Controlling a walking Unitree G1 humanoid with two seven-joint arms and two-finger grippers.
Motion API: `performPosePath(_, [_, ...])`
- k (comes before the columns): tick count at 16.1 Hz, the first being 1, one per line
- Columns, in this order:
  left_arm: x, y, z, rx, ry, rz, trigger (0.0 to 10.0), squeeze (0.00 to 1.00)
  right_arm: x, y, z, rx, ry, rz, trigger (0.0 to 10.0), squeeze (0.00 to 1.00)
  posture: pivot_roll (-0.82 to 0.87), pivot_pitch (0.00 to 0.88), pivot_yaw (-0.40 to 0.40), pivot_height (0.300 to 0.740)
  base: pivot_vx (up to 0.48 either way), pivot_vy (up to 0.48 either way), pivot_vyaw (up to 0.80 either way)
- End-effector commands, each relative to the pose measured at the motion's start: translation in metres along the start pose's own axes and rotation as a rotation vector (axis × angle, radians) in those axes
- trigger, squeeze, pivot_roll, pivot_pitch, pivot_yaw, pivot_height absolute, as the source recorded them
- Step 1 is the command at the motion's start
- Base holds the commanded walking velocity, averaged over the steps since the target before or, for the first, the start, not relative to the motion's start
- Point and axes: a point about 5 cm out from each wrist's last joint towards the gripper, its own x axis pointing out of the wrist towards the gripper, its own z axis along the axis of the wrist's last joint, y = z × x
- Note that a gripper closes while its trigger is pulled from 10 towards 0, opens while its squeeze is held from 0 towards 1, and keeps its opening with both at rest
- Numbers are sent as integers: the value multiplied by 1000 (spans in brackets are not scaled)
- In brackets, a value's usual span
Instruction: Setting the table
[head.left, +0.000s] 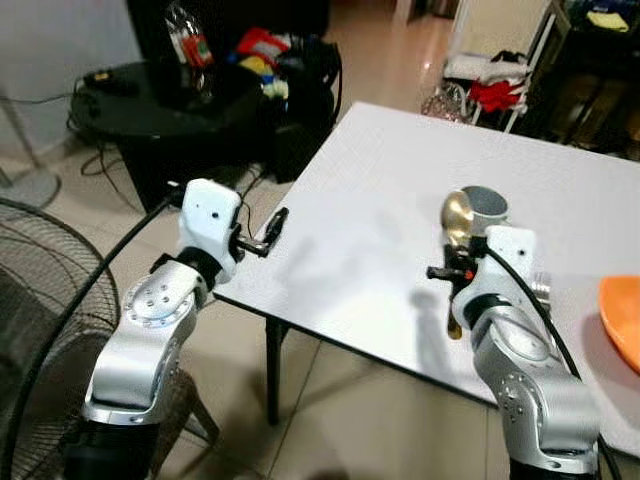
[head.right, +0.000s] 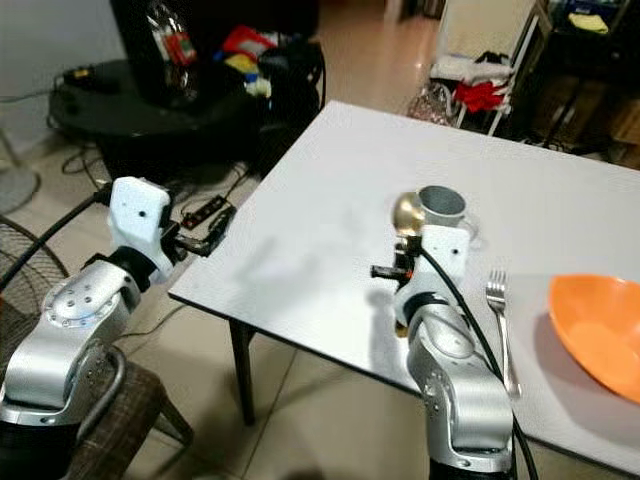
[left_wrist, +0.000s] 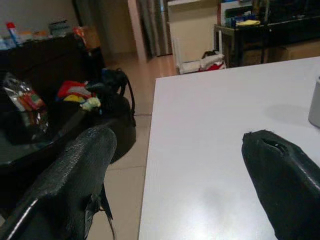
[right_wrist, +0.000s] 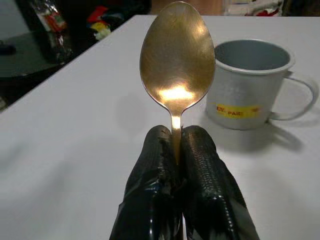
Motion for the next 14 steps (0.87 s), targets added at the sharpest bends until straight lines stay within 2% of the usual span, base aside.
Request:
performPosePath(1, [0, -1, 0, -3, 3, -5, 10000, 0, -1, -3, 3, 2, -8, -12, 10000, 0, 41, 0, -4, 740, 0, 326, -675])
performPosePath(3, [0, -1, 0, -3, 3, -5, 10000, 0, -1, -3, 3, 2, -8, -12, 10000, 0, 41, 0, -4, 740, 0, 326, -675])
performPosePath(8, [-2, -1, 1, 7, -1, -12, 10000, 0, 3, 1, -1, 10, 33, 42, 10000, 0, 47, 0, -8, 740, 0, 379, 0])
performPosePath(14, [-4, -10, 3, 28, 7, -99, 10000, 0, 11, -5, -2, 46, 80, 24, 10000, 0, 59, 0, -7, 740, 0, 0, 0])
